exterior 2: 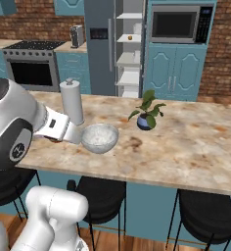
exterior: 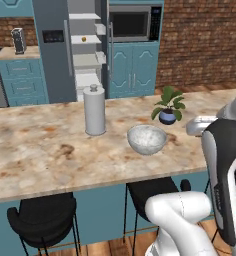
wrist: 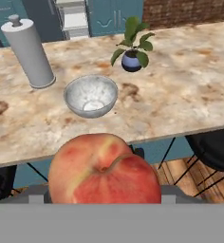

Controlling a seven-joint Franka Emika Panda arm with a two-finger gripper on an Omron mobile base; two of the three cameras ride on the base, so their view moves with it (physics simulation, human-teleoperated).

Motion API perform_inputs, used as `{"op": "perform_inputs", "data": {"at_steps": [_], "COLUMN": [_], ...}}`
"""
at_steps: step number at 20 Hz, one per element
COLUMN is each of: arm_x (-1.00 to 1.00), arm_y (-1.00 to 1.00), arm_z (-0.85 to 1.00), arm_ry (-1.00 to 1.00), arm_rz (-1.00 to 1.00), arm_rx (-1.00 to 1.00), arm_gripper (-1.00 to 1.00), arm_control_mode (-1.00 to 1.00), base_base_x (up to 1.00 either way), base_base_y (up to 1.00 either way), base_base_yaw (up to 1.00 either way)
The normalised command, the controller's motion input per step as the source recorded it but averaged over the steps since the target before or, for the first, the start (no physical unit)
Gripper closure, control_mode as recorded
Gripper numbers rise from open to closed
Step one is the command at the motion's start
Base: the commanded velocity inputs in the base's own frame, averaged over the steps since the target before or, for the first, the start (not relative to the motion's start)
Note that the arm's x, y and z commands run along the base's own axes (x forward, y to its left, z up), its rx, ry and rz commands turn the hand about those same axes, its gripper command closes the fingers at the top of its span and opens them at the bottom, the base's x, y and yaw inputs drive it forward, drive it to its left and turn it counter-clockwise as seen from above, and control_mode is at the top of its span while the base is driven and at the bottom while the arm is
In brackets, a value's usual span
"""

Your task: Retrieve the peach and apple from the fridge and place them into the bowl on the dining table.

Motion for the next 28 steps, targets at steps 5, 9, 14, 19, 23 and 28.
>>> {"op": "perform_inputs", "data": {"at_steps": [5,9,14,19,23,28], "arm_x": [0.26,0.43,0.58,0.59,0.71,0.66], "arm_y": [0.31,0.08,0.0,0.0,0.0,0.0], "arm_z": [-0.41,-0.42,-0.28,-0.11,-0.16,-0.26], "arm_ry": [0.02,0.01,0.0,0.01,0.09,0.09], "arm_rz": [0.19,0.05,0.01,0.0,0.0,0.0], "arm_rx": [0.08,0.08,0.0,0.0,0.0,0.0], "arm_gripper": [1.0,1.0,1.0,1.0,1.0,1.0], "arm_control_mode": [-1.0,-1.0,-1.0,-1.0,-1.0,-1.0], "base_base_x": [0.0,0.0,0.0,0.0,0.0,0.0], "base_base_y": [0.0,0.0,0.0,0.0,0.0,0.0], "base_base_yaw": [0.0,0.0,0.0,0.0,0.0,0.0]}}
